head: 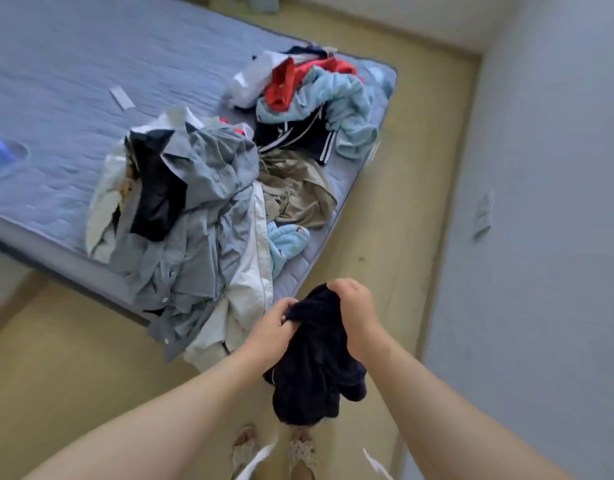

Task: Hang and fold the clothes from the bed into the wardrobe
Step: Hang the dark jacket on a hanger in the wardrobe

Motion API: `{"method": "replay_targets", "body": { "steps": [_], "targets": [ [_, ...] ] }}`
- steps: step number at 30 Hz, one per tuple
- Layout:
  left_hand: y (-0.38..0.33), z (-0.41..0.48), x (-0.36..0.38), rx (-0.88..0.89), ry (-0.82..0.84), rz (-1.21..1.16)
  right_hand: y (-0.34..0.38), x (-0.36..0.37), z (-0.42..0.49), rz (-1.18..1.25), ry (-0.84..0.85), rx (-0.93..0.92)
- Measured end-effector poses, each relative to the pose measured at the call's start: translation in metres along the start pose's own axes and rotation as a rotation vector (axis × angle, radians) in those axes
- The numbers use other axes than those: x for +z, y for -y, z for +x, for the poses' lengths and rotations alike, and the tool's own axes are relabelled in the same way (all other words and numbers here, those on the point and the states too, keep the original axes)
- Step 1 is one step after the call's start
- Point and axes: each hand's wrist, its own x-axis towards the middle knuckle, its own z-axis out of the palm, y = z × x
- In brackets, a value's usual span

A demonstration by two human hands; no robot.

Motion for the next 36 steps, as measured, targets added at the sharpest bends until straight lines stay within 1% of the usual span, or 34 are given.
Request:
{"method": "replay_targets", "body": {
  "steps": [2, 4, 6, 8, 10, 11, 13, 14, 15, 16, 19, 21, 22, 25, 28, 29, 30, 31, 32, 33, 34, 35, 36],
  "targets": [
    [-0.046, -0.017, -0.021, 0.067, -0.060, -0.019, 0.038, 0.008, -0.022, 0.050, 0.013, -0.076],
    [-0.088, -0.029, -0.042, 0.152, -0.125, -0.013, 0.076, 0.016, -0.042, 0.085, 0.028, -0.192],
    [-0.127, -0.043, -0.060, 0.235, -0.185, -0.086, 0.113, 0.024, -0.062, 0.123, 0.079, -0.383],
    [-0.164, -0.057, -0.080, 0.279, -0.239, -0.277, 0.145, 0.034, -0.081, 0.106, 0.211, -0.621],
    [-0.202, -0.073, -0.106, 0.322, -0.305, -0.487, 0.171, 0.046, -0.097, -0.024, 0.389, -0.796],
    [-0.220, -0.083, -0.120, 0.346, -0.346, -0.563, 0.180, 0.053, -0.104, -0.188, 0.420, -0.884],
    [-0.255, -0.103, -0.151, 0.421, -0.435, -0.652, 0.195, 0.069, -0.113, -0.555, 0.328, -1.073],
    [-0.269, -0.114, -0.166, 0.475, -0.463, -0.673, 0.201, 0.077, -0.116, -0.641, 0.277, -1.120],
    [-0.281, -0.125, -0.180, 0.532, -0.474, -0.688, 0.209, 0.085, -0.119, -0.593, 0.269, -1.115],
    [-0.290, -0.136, -0.192, 0.586, -0.475, -0.688, 0.218, 0.092, -0.123, -0.484, 0.276, -1.097],
    [-0.305, -0.162, -0.217, 0.674, -0.498, -0.601, 0.249, 0.117, -0.138, -0.054, 0.271, -1.038],
    [-0.304, -0.171, -0.230, 0.686, -0.535, -0.527, 0.272, 0.132, -0.154, 0.231, 0.361, -0.949],
    [-0.301, -0.174, -0.236, 0.688, -0.557, -0.505, 0.281, 0.139, -0.162, 0.285, 0.416, -0.925],
    [-0.291, -0.185, -0.252, 0.715, -0.568, -0.480, 0.303, 0.162, -0.187, 0.215, 0.507, -0.999],
    [-0.286, -0.201, -0.267, 0.855, -0.552, -0.314, 0.315, 0.183, -0.210, 0.090, 0.533, -1.108],
    [-0.285, -0.207, -0.271, 0.921, -0.593, -0.211, 0.317, 0.189, -0.216, 0.045, 0.550, -1.127],
    [-0.286, -0.213, -0.275, 0.958, -0.672, -0.087, 0.316, 0.193, -0.221, 0.001, 0.565, -1.129],
    [-0.285, -0.218, -0.280, 0.978, -0.744, 0.022, 0.313, 0.198, -0.225, -0.047, 0.580, -1.122],
    [-0.282, -0.225, -0.286, 0.983, -0.761, 0.080, 0.310, 0.202, -0.227, -0.093, 0.604, -1.108],
    [-0.280, -0.231, -0.292, 0.951, -0.685, 0.078, 0.306, 0.206, -0.229, -0.139, 0.635, -1.102],
    [-0.276, -0.240, -0.297, 0.872, -0.545, 0.042, 0.302, 0.210, -0.230, -0.184, 0.670, -1.100],
    [-0.270, -0.248, -0.300, 0.763, -0.403, 0.027, 0.298, 0.214, -0.230, -0.239, 0.698, -1.102],
    [-0.264, -0.255, -0.302, 0.637, -0.308, 0.030, 0.294, 0.219, -0.230, -0.311, 0.713, -1.106]
  ]
}}
